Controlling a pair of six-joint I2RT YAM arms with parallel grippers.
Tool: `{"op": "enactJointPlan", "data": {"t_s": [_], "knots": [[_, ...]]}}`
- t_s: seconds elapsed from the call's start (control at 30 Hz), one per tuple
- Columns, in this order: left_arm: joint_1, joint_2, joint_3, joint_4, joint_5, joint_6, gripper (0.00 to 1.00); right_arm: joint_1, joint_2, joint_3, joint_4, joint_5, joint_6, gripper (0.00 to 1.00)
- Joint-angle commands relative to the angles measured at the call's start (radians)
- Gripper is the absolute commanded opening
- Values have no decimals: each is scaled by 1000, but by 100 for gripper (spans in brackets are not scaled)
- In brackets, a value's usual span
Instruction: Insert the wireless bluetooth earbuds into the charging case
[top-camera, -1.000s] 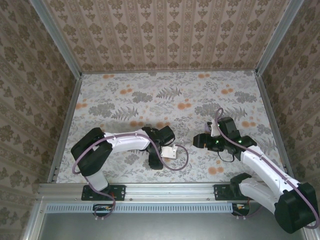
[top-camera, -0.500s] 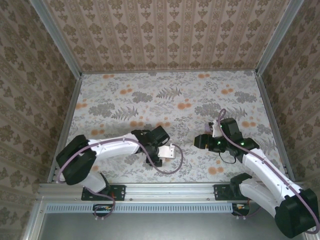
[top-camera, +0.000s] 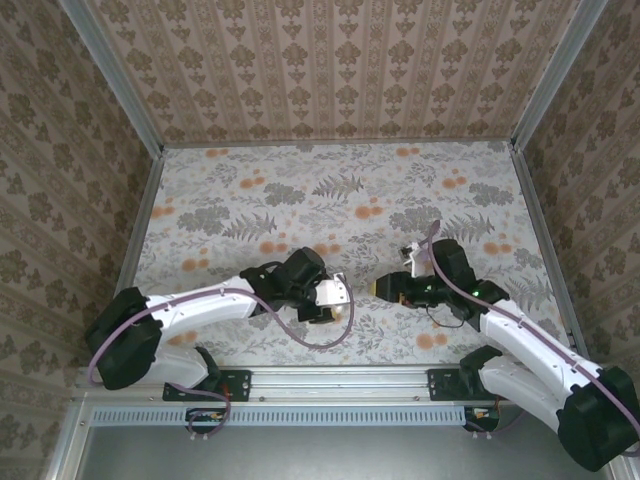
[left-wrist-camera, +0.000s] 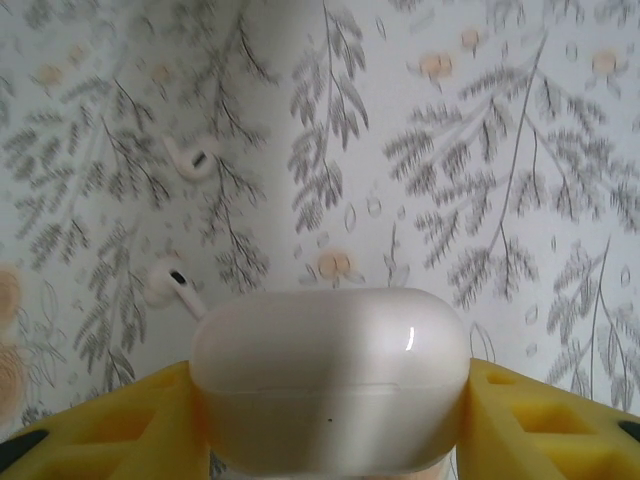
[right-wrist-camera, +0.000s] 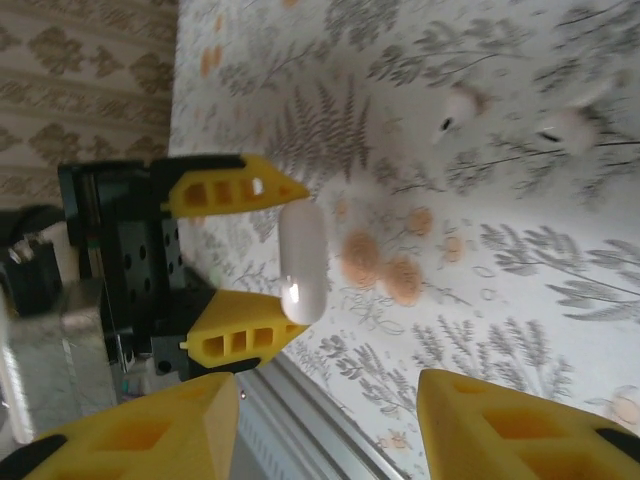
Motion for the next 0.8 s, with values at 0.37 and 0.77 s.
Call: {"op": "enactJointPlan", "data": {"t_s": [0.37, 0.77], "knots": [[7, -102, -61, 216, 87, -111, 53, 101, 104, 3, 243, -48, 95, 48], [12, -128, -79, 262, 106, -145, 53, 135, 202, 53, 293, -50, 64, 45]]}}
